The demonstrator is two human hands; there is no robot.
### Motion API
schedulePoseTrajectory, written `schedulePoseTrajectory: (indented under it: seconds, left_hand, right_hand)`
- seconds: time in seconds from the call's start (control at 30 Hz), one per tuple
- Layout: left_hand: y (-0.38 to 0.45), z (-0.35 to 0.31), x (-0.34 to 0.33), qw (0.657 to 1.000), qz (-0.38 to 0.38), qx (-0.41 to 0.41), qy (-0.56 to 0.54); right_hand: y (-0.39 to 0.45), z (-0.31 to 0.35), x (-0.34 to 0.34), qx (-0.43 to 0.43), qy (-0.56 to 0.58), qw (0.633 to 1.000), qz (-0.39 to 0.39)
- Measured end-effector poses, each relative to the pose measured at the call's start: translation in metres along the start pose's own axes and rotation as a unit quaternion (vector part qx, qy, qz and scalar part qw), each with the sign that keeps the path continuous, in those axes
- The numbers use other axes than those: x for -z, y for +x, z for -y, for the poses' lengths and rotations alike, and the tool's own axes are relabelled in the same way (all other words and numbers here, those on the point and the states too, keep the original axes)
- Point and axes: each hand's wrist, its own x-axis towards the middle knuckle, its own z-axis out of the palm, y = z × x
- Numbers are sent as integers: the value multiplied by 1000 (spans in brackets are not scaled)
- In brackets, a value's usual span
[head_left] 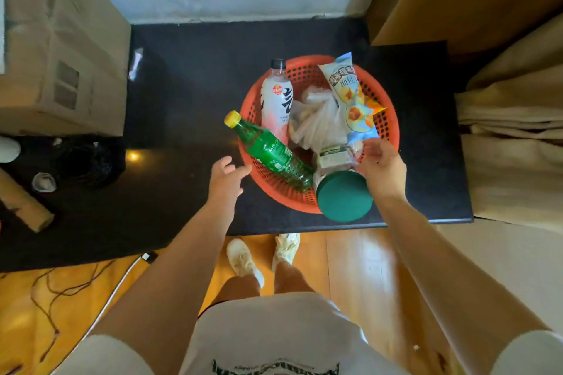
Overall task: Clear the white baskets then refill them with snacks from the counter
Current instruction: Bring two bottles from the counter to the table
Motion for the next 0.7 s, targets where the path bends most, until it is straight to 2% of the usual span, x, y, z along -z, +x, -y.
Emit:
schedulePoseTrajectory:
  seconds: [0.1,0.17,0.33,0.53,0.7]
  left_hand:
    - [24,-9,-12,999,8,-34,2]
    - [37,-13,-18,999,36,-35,1]
    - [49,-7,-22,993,82,-86,-24]
    - [41,-11,-31,986,63,-144,48]
    - [29,-7,-38,970,-64,-168,162]
  right_hand:
    - [26,36,-27,88,-10,994,69]
    - [42,56,-56,109,-38,986,119]
    - [72,79,-123,29,-62,973,221]
    - [88,79,-159,-47,-136,971,191]
    - [90,79,-165,-64,-91,982,154]
